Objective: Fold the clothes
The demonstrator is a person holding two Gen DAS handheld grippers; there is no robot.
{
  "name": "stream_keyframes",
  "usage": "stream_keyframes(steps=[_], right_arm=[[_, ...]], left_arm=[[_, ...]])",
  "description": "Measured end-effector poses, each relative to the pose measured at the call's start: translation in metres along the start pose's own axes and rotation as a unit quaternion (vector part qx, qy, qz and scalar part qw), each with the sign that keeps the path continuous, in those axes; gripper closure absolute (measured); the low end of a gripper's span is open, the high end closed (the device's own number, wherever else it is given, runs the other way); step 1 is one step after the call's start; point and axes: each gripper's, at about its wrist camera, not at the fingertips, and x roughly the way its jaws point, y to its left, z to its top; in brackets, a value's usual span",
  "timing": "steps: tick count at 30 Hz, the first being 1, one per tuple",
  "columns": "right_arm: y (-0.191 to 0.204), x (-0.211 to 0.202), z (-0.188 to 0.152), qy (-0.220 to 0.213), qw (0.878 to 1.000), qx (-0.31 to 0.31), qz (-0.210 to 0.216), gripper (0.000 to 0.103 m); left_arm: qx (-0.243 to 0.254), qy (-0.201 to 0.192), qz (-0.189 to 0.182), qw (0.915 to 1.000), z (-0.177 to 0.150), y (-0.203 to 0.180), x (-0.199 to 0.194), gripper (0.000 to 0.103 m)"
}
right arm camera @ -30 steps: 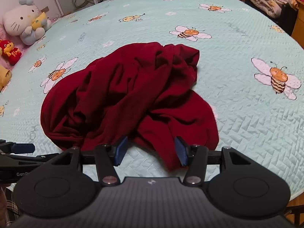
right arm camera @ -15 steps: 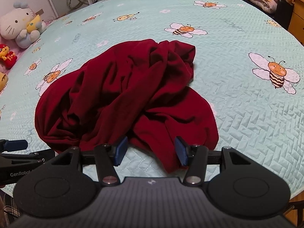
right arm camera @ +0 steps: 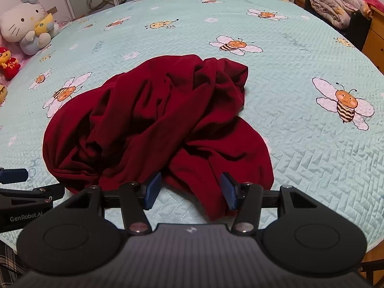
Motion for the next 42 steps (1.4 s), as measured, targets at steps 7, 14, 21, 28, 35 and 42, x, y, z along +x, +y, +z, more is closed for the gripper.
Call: stream_keyframes(steps=[7, 14, 21, 28, 35, 42], right_arm=[[0.006, -0.004, 0.000, -0.010, 1.000, -0.014, -0.018, 0.048], [0.012, -0.007, 0.002, -0.019, 0.998, -0.030, -0.043, 0.048], [0.012, -0.008, 0.002, -0.020, 0.998, -0.031, -0.049, 0.048], [0.012, -0.009, 0.002, -0.021, 0.998, -0.032, -0.051, 0.048], [0.008, -0.007, 0.001, -0.021, 0.999, -0.030, -0.040, 0.048], [-0.009, -0.001, -0.009, -0.034, 0.999, -0.017, -0.014, 0.048]], left_arm=[[0.004, -0.002, 0.003, 1.0000, -0.002, 0.001, 0.001, 0.028], [0.007, 0.003, 0.007, 0.9999, -0.003, -0.002, 0.004, 0.028], [0.012, 0.004, 0.010, 0.9999, -0.004, -0.006, 0.004, 0.028], [0.013, 0.002, 0.011, 0.9999, -0.004, -0.006, 0.003, 0.028], [0.007, -0.011, -0.007, 0.9999, -0.007, -0.001, 0.002, 0.028], [-0.027, -0.041, -0.058, 0.9971, -0.011, 0.017, -0.001, 0.028]])
